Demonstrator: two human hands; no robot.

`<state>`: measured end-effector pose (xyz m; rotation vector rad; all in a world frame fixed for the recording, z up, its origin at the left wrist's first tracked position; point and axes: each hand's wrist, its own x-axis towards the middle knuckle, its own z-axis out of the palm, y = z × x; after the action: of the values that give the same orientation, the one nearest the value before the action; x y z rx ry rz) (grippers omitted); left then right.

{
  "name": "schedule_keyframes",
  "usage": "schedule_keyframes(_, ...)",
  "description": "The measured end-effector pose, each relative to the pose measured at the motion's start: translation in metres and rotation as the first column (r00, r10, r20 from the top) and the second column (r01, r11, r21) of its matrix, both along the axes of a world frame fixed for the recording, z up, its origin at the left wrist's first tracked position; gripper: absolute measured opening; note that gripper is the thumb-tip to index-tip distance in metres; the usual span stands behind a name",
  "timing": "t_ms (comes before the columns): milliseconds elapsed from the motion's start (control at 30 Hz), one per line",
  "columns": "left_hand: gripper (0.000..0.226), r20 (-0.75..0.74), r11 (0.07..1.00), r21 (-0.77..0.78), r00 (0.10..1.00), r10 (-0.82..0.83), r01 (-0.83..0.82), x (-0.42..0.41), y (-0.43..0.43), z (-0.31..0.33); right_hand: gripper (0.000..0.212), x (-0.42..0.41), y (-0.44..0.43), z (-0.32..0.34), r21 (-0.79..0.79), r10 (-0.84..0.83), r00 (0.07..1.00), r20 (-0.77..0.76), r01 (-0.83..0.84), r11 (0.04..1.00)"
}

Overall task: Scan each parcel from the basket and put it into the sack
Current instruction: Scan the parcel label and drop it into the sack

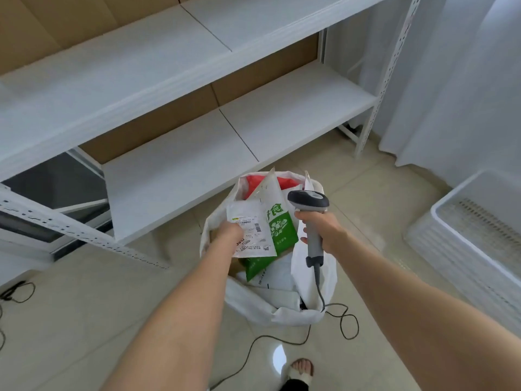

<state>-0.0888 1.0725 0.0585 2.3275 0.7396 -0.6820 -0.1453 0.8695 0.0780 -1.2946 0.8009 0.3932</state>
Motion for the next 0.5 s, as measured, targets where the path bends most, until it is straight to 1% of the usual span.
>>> schedule_keyframes(33,0.007,-0.065,0.996,0.022,0.994,-0.082,0.084,-0.001,-0.001,-0.010,0.015,0.002,0.003,-0.003,0.010,0.006,1.000,-0.006,-0.006,1.000)
schedule_keyframes(67,0.014,-0.113,0.986,0.023,0.981,-0.160,0.164,-0.003,-0.002,-0.016,0.013,0.005,0.005,-0.007,0.015,0.012,1.000,-0.011,-0.012,1.000)
schedule_keyframes(133,0.036,-0.182,0.958,0.023,0.943,-0.278,0.287,-0.006,-0.006,-0.026,0.017,0.010,0.008,-0.016,0.009,0.025,1.000,-0.018,-0.025,1.000)
schedule_keyframes(200,0.046,-0.213,0.940,0.002,0.918,-0.334,0.342,-0.007,-0.009,-0.029,0.021,0.012,0.010,-0.023,0.004,0.039,0.999,-0.022,-0.039,0.999)
schedule_keyframes(267,0.050,-0.233,0.940,-0.055,0.911,-0.339,0.336,-0.008,-0.014,-0.028,0.017,0.013,0.012,-0.026,-0.002,0.058,0.998,-0.031,-0.058,0.998)
schedule_keyframes(333,0.048,-0.227,0.950,-0.063,0.923,-0.311,0.304,-0.006,-0.015,-0.025,0.015,0.013,0.012,-0.026,0.005,0.056,0.998,-0.032,-0.056,0.998)
schedule_keyframes(367,0.042,-0.207,0.957,-0.064,0.935,-0.289,0.282,-0.004,-0.014,-0.022,0.015,0.013,0.011,-0.025,0.012,0.050,0.998,-0.031,-0.050,0.999)
schedule_keyframes(433,0.022,-0.161,0.972,-0.060,0.958,-0.236,0.229,0.000,-0.013,-0.012,0.015,0.012,0.009,-0.021,0.019,0.029,0.999,-0.021,-0.029,0.999)
schedule_keyframes(500,0.016,-0.089,0.981,-0.030,0.977,-0.194,0.192,0.009,-0.015,-0.001,0.022,0.009,0.004,-0.014,0.007,0.015,1.000,-0.007,-0.015,1.000)
